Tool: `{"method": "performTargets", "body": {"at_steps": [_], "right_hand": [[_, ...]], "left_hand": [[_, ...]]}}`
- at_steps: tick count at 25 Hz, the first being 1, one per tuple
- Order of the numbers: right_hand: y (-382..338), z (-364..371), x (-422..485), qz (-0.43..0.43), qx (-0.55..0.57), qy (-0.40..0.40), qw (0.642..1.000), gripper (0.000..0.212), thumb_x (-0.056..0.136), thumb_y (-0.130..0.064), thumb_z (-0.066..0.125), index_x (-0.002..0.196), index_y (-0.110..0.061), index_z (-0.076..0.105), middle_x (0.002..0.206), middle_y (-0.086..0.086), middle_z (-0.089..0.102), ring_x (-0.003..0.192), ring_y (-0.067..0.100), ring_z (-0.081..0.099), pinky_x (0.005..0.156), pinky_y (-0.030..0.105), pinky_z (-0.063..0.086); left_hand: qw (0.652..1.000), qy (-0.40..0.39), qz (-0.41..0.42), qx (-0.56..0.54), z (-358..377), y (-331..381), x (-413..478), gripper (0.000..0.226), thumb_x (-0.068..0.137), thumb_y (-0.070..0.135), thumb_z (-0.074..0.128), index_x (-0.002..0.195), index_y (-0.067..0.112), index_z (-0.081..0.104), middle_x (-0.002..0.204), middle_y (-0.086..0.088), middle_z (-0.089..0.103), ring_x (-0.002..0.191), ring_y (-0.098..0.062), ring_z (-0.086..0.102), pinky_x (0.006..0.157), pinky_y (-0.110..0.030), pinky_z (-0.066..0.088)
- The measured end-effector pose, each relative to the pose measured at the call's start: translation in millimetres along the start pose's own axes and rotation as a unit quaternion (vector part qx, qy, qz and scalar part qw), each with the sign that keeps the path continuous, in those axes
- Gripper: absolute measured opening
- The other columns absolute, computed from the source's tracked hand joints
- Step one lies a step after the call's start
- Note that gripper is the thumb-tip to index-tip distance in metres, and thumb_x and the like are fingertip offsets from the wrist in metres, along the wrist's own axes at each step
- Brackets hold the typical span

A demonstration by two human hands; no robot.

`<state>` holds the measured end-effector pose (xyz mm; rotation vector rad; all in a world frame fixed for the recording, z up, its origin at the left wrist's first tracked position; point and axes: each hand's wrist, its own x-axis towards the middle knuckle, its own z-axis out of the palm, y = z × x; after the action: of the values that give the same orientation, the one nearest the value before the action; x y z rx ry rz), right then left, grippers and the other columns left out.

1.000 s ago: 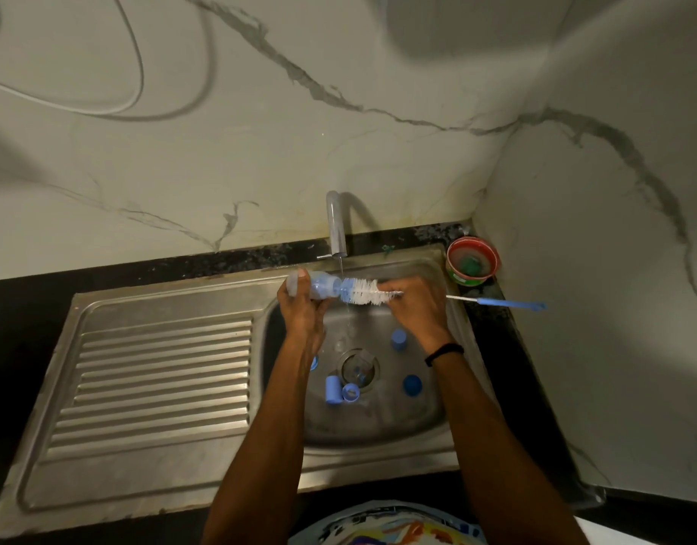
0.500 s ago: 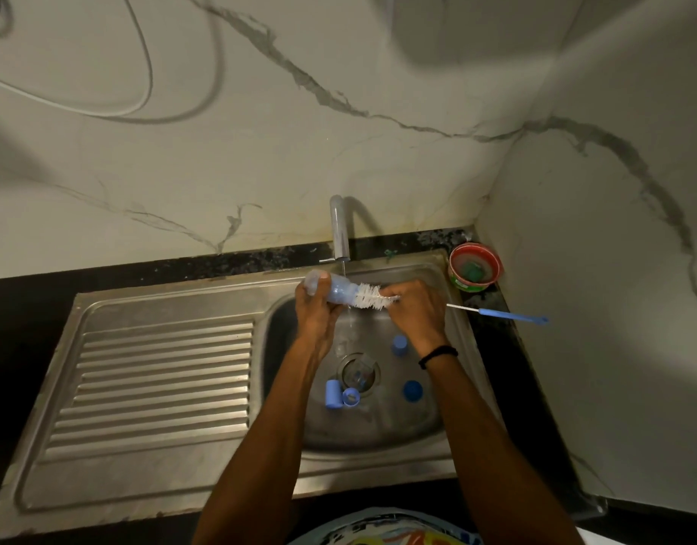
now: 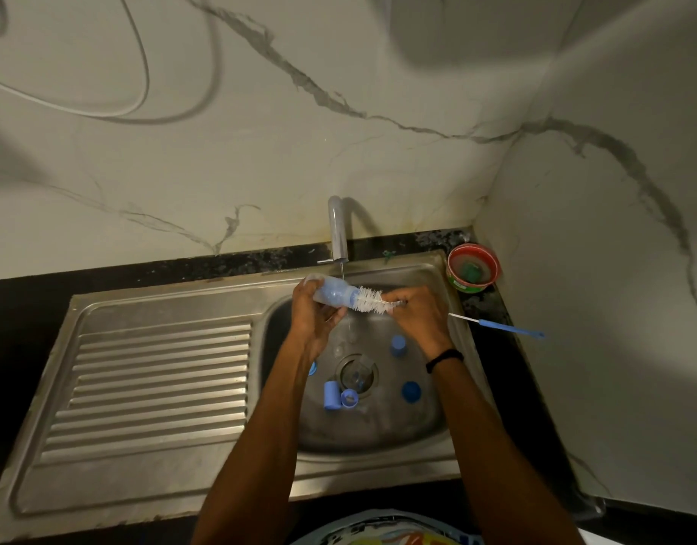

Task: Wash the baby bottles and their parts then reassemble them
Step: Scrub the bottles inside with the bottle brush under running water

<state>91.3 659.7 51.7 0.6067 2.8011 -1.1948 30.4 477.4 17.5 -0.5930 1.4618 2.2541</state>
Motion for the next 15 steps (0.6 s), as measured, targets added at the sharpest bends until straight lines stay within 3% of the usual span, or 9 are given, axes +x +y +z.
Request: {"method": "performTargets", "body": {"at_steps": [2, 5, 10, 15], "right_hand": [[0.4, -0.8, 0.6, 0.000, 0.011, -0.007, 1.000, 0.025, 0.083, -0.014, 0.075, 0.106, -0.026, 0.076, 0.105, -0.006, 0.075, 0.094, 0.013, 0.069, 0.085, 0.037, 0.057], [-1.3, -2.1, 1.0, -0.009, 0.010, 0.000, 1.000, 0.025, 0.082, -0.015, 0.076, 0.105, -0.025, 0.077, 0.104, -0.004, 0.075, 0.093, 0.015, 0.070, 0.084, 0.039, 0.058], [0.9, -10.5, 4.3, -0.005, 0.010, -0.010, 1.000, 0.027, 0.083, -0.015, 0.077, 0.109, -0.022, 0.075, 0.108, -0.003, 0.074, 0.097, 0.015, 0.069, 0.088, 0.035, 0.057], [-9.5, -10.1, -7.5, -0.077, -0.031, 0.027, 0.996, 0.028, 0.089, -0.009, 0.068, 0.114, -0.018, 0.073, 0.110, 0.001, 0.074, 0.099, 0.016, 0.069, 0.087, 0.026, 0.054]], "left_hand": [[0.999, 0.020, 0.027, -0.010, 0.9, 1.8, 0.5, 0.065, 0.083, 0.039, 0.076, 0.138, 0.017, 0.050, 0.128, -0.018, 0.065, 0.111, -0.031, 0.069, 0.085, -0.041, 0.061], [0.998, 0.022, 0.058, -0.009, 4.2, 0.8, -2.2, 0.072, 0.075, 0.034, 0.079, 0.138, 0.016, 0.051, 0.128, -0.017, 0.065, 0.111, -0.031, 0.069, 0.082, -0.039, 0.061], [0.996, 0.046, 0.074, -0.028, -2.0, 0.9, 4.9, 0.062, 0.086, 0.026, 0.076, 0.142, 0.019, 0.049, 0.132, -0.017, 0.060, 0.116, -0.033, 0.065, 0.093, -0.049, 0.058], [0.994, 0.056, 0.091, 0.006, 10.2, -9.8, -11.4, 0.057, 0.090, 0.026, 0.072, 0.140, 0.018, 0.047, 0.128, -0.011, 0.061, 0.110, -0.025, 0.066, 0.078, -0.031, 0.060]]}}
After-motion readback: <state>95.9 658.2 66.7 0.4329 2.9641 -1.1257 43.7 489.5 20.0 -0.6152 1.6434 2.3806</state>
